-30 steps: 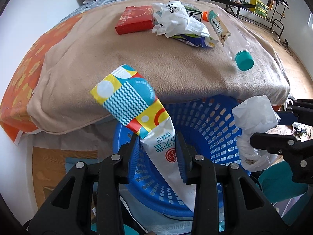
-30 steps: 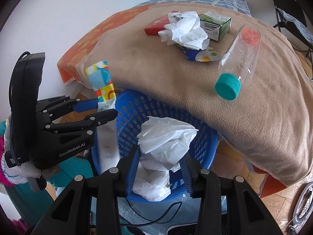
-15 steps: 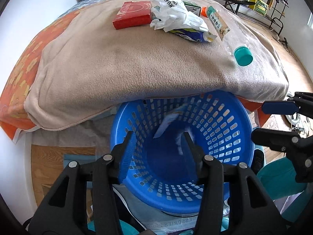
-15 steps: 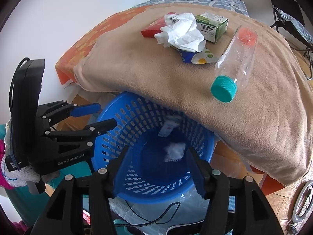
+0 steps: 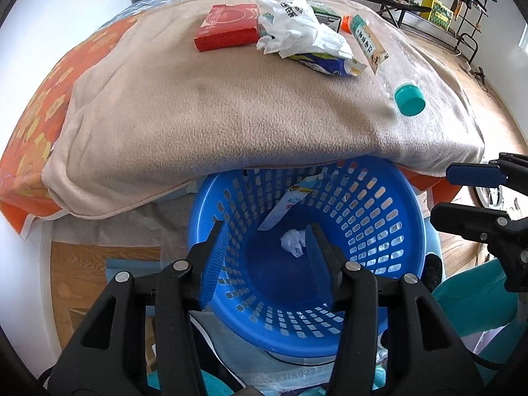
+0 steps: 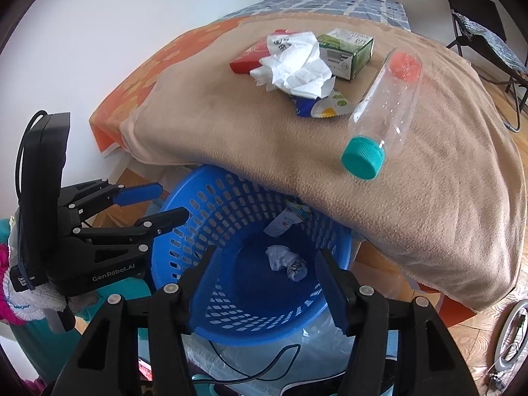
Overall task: Collect trash
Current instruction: 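Grasp the white plastic bag with the left gripper while the right grasps the clear bottle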
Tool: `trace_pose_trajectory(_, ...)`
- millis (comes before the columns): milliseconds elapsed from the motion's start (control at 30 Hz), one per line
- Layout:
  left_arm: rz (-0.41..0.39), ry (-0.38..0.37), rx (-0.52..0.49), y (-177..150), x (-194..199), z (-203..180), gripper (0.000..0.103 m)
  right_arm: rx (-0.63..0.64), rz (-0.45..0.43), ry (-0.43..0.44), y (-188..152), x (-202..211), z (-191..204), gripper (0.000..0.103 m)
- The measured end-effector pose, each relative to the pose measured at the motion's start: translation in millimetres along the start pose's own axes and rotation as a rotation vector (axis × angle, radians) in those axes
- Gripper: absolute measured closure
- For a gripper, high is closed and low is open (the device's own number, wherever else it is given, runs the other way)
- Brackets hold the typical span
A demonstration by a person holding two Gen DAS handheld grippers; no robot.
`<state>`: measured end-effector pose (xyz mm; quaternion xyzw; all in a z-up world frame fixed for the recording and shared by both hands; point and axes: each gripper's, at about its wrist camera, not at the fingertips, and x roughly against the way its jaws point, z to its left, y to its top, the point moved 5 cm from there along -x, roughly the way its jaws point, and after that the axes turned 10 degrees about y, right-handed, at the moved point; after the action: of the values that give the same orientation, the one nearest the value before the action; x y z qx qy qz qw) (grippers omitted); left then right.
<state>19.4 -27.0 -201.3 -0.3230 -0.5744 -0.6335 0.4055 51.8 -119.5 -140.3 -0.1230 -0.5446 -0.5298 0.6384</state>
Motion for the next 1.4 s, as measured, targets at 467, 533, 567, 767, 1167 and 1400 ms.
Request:
trace_pose_trajectory(467,-0.074,-0.045,0.059,41.0,24.6,12.5,0.053,-0.042,-0.121,-0.02,21.2,32.9,-16.7,0.029)
trace_pose_trajectory(533,-0.086,-0.051,0.064,48.7,27.7,14.6,0.053,-0.053,-0.137,-0.024,24.7,38.5,-21.6,0.029)
trace_pose_trajectory(567,-0.095,-0.051,0.066,52.5,29.8,15.7,0.053,-0.058,-0.145,-0.03,26.7,40.9,-24.1,0.029)
trace_pose_trajectory(767,-0.122,-0.091,0.068,79.9,38.5,17.5,0.053,-0.099,-0.186,-0.067,42.1,55.1,-43.2,0.029)
trace_pose_trajectory(1167,-0.126,-0.184,0.096,136.3,41.7,4.4,0.053,-0.206,-0.211,-0.076,77.9,65.6,-85.2,0.029)
trace_pose_trajectory(1400,-0.051,-0.245,0.152,159.4,15.5,-3.0,0.053,-0.235,-0.202,-0.087,102.2,58.1,-112.0,0.029)
